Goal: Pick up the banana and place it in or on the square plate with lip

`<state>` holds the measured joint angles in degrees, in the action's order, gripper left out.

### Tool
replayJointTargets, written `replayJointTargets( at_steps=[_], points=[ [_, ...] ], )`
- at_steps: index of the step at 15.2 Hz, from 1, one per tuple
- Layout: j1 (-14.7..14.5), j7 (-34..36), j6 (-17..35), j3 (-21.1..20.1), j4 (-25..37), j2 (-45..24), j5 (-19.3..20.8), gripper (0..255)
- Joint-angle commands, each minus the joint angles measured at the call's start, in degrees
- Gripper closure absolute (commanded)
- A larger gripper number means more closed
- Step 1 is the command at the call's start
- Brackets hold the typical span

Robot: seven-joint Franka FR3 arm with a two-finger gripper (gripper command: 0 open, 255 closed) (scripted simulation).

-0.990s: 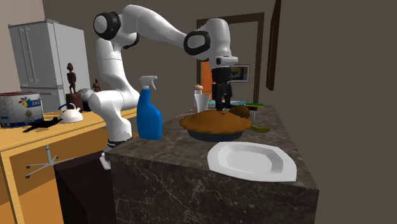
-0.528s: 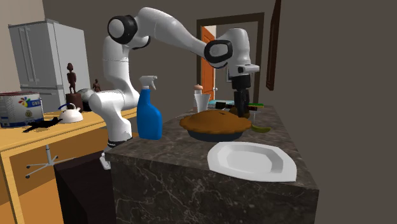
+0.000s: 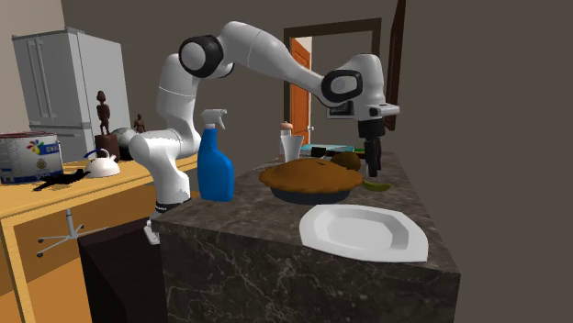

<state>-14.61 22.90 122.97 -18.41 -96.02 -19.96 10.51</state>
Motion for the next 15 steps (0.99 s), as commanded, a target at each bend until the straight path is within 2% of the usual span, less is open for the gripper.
replayJointTargets(
  at_steps=[1, 6, 13, 14, 15],
  points=[
    [-0.2, 0.4, 1.0, 0.1, 0.1, -1.1, 0.5, 0],
    [-0.5, 0.8, 3.6, 0.5, -0.8, -3.0, 1.3, 0],
    [-0.5, 0.8, 3.6, 0.5, -0.8, -3.0, 1.3, 0],
    [-0.5, 0.8, 3.6, 0.5, -0.8, -3.0, 1.3, 255],
    [-0.5, 0.8, 3.6, 0.5, -0.8, -3.0, 1.3, 255]
  ],
)
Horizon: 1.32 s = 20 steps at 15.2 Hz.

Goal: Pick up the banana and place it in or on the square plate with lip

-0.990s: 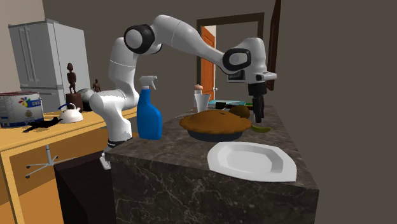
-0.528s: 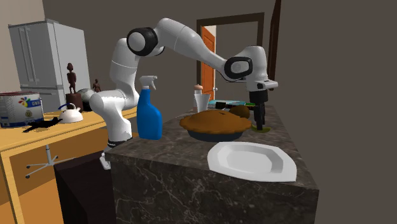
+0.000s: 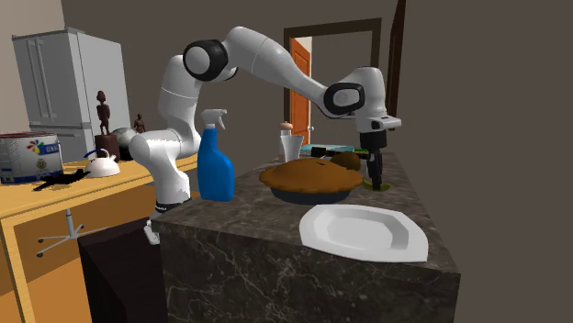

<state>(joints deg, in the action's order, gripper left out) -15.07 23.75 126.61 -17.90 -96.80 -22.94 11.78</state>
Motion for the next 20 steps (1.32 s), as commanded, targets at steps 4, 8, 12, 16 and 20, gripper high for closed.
replayJointTargets(
  at_steps=[4, 8, 12, 16, 20],
  points=[
    [0.0, 0.0, 0.0, 0.0, 0.0, 0.0, 0.0, 255],
    [0.0, 0.0, 0.0, 0.0, 0.0, 0.0, 0.0, 255],
    [0.1, -0.5, -2.6, -0.3, 1.6, 1.1, -0.6, 255],
    [0.2, -0.9, -5.3, -0.5, 3.4, 2.0, -1.1, 255],
    [0.2, -1.3, -8.0, -0.7, 5.5, 2.7, -1.5, 255]
  ],
)
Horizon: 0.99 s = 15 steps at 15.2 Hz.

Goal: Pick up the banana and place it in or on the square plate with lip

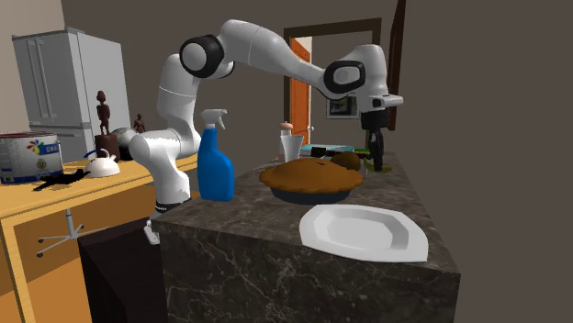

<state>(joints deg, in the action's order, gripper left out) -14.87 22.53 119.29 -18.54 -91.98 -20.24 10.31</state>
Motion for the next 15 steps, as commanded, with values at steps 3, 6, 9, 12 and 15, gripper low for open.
replayJointTargets(
  at_steps=[3, 6, 9, 12, 15],
  points=[
    [0.0, -0.4, -2.8, -0.1, 2.4, 0.5, -0.3, 255],
    [0.9, -1.8, -3.9, 0.0, 2.6, 1.4, -1.0, 255],
    [3.9, -5.8, -2.9, 0.9, 0.2, 3.2, -2.4, 255],
    [6.7, -9.8, -2.3, 1.9, -1.5, 4.5, -3.7, 255],
    [9.4, -13.9, -1.9, 3.0, -2.5, 5.4, -4.8, 255]
  ],
)
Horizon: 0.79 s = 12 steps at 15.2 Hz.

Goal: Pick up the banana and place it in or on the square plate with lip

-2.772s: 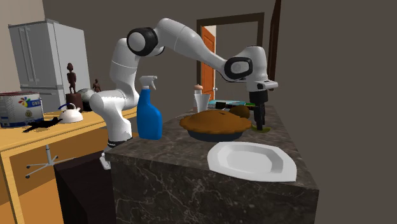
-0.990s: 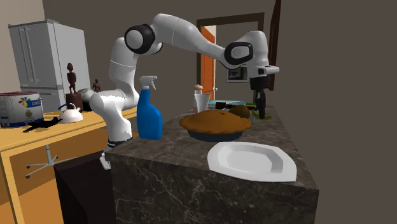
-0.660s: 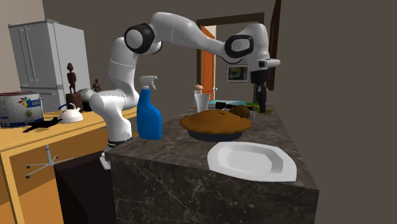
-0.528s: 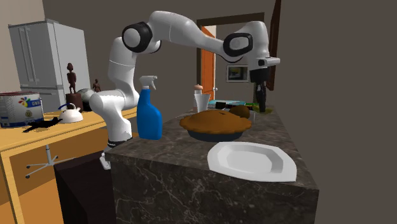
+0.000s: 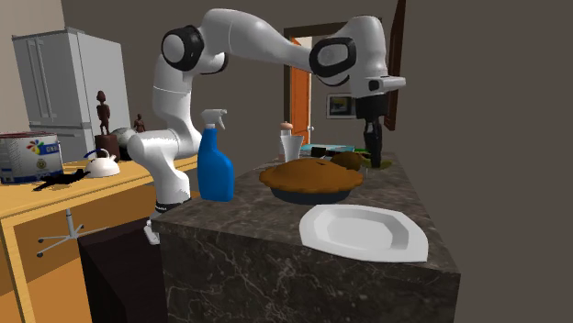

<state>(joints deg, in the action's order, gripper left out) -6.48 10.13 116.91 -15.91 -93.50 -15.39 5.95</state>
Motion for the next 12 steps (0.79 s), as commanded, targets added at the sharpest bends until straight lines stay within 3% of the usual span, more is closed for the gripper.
replayJointTargets(
  at_steps=[1, 12],
  points=[
    [1.8, -2.8, 0.6, 0.7, -1.1, 0.7, -0.8, 255],
    [10.7, -17.2, -0.4, 5.0, 1.7, -0.9, -3.9, 255]
  ],
)
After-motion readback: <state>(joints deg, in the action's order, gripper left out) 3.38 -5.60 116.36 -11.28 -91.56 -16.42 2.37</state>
